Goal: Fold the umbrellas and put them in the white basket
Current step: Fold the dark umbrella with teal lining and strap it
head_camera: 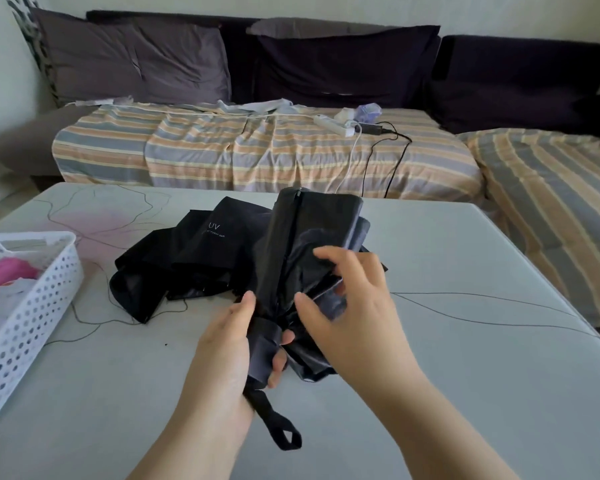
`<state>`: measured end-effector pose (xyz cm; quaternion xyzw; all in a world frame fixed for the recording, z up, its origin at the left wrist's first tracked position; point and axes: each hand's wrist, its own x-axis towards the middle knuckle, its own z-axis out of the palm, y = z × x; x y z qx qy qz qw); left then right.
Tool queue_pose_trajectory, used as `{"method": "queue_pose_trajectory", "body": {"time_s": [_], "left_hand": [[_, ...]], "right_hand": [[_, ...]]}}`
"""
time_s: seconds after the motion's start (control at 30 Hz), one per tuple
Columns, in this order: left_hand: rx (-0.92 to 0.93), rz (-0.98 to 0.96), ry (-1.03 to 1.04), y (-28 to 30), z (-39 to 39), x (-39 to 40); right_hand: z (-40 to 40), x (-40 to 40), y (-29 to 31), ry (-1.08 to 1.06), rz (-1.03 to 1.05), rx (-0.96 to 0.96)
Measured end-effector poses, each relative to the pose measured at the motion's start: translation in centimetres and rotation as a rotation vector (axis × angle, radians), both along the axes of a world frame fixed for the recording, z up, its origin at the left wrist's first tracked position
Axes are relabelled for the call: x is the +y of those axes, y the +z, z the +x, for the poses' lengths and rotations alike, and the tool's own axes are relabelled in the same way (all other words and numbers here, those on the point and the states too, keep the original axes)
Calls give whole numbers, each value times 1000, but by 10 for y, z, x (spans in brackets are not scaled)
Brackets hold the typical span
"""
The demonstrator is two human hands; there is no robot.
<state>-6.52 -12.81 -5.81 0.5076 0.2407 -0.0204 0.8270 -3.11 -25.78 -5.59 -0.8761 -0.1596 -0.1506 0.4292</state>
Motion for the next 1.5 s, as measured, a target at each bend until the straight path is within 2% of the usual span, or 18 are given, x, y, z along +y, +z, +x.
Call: {"method": "queue_pose_trajectory", "body": {"time_s": [0.07, 0.2, 0.3, 0.43, 0.67, 0.77, 0.83, 0.9, 0.97, 1.03, 1.17, 1.3, 1.4, 1.5], "left_hand": [[-23, -31, -37, 2, -1, -5], [-80, -63, -54, 3, -2, -8], [-103, 14, -57, 3, -6, -12], [-157, 108, -28, 1, -9, -18], [-123, 108, 127, -3, -8, -22], [-118, 139, 208, -5, -7, -20], [-126, 151, 225, -5, -7, -17], [-130, 155, 215, -5, -8, -15], [-130, 151, 193, -4, -11, -15], [-133, 157, 172, -3, -14, -15], [-161, 189, 144, -4, -17, -18], [-154, 193, 185, -6, -18, -18], [-131, 175, 257, -7, -14, -8], [-153, 206, 294, -7, -9, 2]], "right_hand": [[4, -2, -3, -43, -11, 57], [7, -6, -1, -33, 93, 94], [8, -5, 2, -57, 111, 135], [10, -3, 1, -201, 59, 109], [19, 9, -13, -231, -283, -426], [18, 3, -13, -115, -213, -622], [15, 1, -6, -17, 26, -499], [15, 0, 1, 26, 215, -201], [18, -4, 0, 91, 221, 126], [21, -3, -5, 129, 168, 307], [22, 6, -8, -19, 246, 259], [22, 0, 3, -204, -21, 51], [18, -17, 21, -314, 13, 3], [9, -19, 25, -310, -45, -61]]}}
